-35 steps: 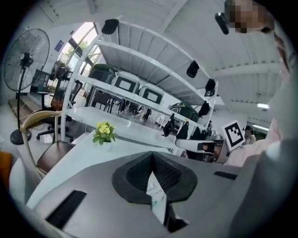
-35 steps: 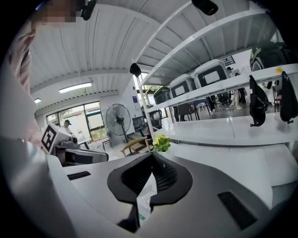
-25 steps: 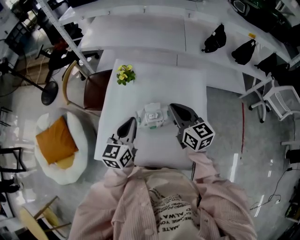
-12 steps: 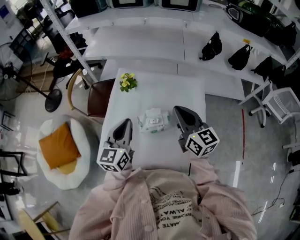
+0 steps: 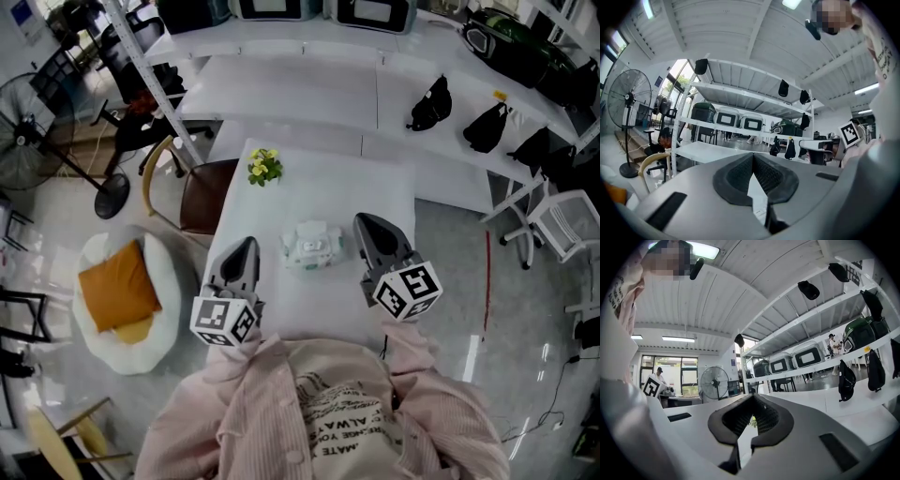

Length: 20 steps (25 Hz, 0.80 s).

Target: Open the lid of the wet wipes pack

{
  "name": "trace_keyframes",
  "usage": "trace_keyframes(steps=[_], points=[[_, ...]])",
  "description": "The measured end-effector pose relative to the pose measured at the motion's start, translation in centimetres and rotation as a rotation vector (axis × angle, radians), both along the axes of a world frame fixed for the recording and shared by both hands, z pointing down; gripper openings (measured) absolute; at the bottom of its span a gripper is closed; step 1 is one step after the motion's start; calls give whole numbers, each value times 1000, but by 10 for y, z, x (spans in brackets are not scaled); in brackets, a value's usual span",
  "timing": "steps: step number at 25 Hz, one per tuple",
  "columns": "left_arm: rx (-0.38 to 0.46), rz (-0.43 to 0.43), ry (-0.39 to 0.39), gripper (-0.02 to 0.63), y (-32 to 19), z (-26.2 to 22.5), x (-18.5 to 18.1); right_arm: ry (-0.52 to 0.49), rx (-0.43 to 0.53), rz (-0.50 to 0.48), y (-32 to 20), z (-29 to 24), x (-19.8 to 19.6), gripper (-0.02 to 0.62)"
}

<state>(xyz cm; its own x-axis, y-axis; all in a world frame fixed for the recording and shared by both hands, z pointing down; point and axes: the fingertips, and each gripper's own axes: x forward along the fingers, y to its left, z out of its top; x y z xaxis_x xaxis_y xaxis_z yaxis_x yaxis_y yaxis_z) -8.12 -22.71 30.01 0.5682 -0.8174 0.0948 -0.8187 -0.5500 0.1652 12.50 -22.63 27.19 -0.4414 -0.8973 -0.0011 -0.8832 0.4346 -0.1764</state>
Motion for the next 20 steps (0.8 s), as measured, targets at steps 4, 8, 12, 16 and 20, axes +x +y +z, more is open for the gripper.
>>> trace_keyframes(steps=[4, 8, 12, 16, 20], points=[[1, -12, -4, 0, -3, -1, -3, 8, -8, 11, -3, 2, 3, -2], [0, -18, -3, 0, -4, -2, -6, 16, -14, 29, -2, 4, 5, -2], [-2, -27, -4, 0, -6, -1, -10, 27, -16, 49, -2, 6, 8, -2], [-3, -40, -14, 0, -8, 1, -17, 47, -14, 75, -1, 7, 11, -2], [-7, -54, -16, 0, -11, 2, -24, 64, -13, 93, -3, 9, 11, -2]])
